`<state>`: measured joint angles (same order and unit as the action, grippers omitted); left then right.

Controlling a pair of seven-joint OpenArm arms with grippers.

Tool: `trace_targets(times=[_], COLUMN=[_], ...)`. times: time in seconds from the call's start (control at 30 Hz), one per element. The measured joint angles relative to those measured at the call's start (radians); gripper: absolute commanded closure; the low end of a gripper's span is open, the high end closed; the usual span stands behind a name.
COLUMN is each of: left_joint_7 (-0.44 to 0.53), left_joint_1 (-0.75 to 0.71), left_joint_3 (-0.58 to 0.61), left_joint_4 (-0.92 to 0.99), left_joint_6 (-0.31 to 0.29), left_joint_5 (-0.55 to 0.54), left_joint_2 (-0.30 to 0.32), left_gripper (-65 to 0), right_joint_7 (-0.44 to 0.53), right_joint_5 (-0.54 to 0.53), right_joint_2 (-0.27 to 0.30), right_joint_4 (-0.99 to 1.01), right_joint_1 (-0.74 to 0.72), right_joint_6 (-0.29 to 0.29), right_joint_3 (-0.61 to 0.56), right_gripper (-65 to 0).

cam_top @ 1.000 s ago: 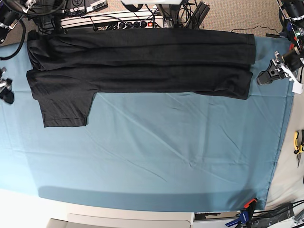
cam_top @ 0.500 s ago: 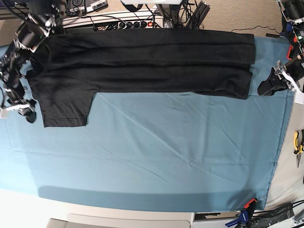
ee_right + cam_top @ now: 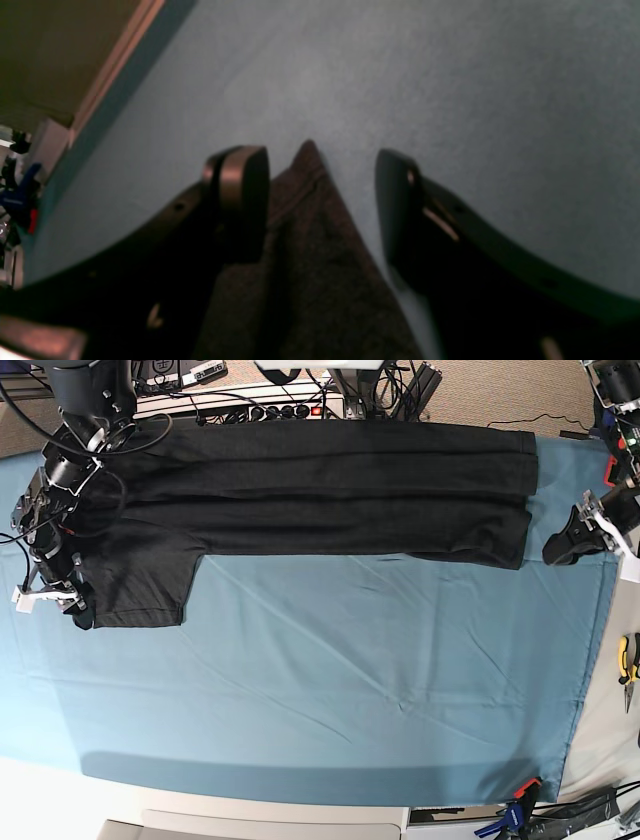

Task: Fold the T-shirt properly
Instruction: 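Move the right gripper to the sleeve end of the folded strip and grasp it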

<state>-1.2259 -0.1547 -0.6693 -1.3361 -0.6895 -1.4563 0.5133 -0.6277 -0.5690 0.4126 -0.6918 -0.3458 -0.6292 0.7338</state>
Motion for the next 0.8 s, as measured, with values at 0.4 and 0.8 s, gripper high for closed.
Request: trace_targets(times=[0.4,0.8], left_joint_7=[0.000,0.000], left_joint_1=[0.000,0.000], left_joint_3=[0.000,0.000], left_joint_4=[0.000,0.000], left_joint_6=[0.000,0.000], left_joint_5=[0.000,0.000], left_joint_2=[0.000,0.000], left_gripper=[-19.4,-19.4], right_joint_7=[-0.044,-0.071], right_joint_5=[-0.087,-0.072], right_joint_2=[0.034,0.027], right_joint_4=[-0.007,-0.044], right_joint_1=[0.013,0.018], right_joint_6=[-0.029,-0.023], right_joint_3=[-0.230,-0.251], right_gripper=[-31.4,-11.4])
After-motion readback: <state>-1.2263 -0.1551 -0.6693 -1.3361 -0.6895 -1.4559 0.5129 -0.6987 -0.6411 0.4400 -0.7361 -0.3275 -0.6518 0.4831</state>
